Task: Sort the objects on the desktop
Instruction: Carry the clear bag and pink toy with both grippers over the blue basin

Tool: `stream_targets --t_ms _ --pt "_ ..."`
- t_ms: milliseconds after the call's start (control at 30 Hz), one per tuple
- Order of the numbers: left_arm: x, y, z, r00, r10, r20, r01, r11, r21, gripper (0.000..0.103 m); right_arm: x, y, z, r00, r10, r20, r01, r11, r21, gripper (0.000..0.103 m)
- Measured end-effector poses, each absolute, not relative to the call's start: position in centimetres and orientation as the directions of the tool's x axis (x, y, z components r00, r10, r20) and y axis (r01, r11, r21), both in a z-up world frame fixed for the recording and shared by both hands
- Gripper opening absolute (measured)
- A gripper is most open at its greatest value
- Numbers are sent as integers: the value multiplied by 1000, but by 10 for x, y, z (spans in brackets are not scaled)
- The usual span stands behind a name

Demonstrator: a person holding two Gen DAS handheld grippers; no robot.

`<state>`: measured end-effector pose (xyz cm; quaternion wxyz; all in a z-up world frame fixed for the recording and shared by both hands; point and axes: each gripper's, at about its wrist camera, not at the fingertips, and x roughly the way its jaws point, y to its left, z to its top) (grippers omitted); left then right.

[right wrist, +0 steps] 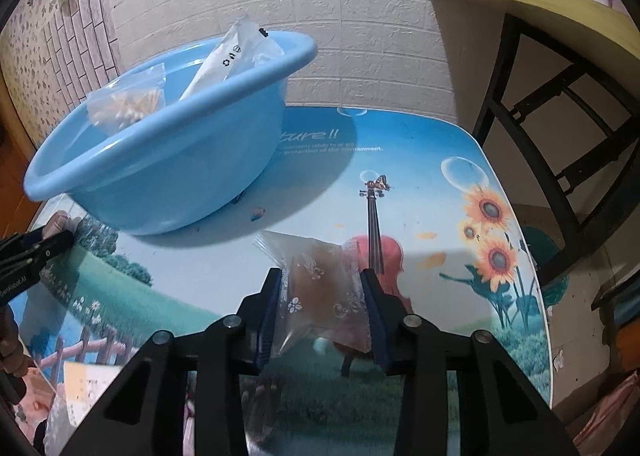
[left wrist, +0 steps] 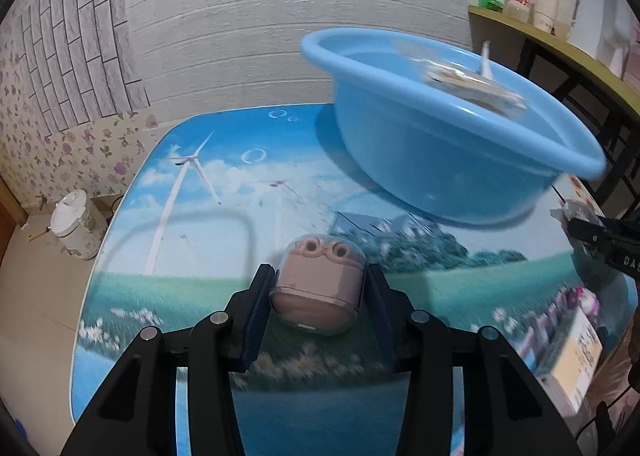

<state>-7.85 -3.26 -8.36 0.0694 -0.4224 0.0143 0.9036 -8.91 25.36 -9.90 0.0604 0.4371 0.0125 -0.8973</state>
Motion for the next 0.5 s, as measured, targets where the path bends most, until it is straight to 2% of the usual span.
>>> stream_targets --t_ms 500 --pt "-37 -25 -63 -660 143 -738 -126 -989 -79 44 -38 268 -78 -614 -92 -784 56 -996 73 40"
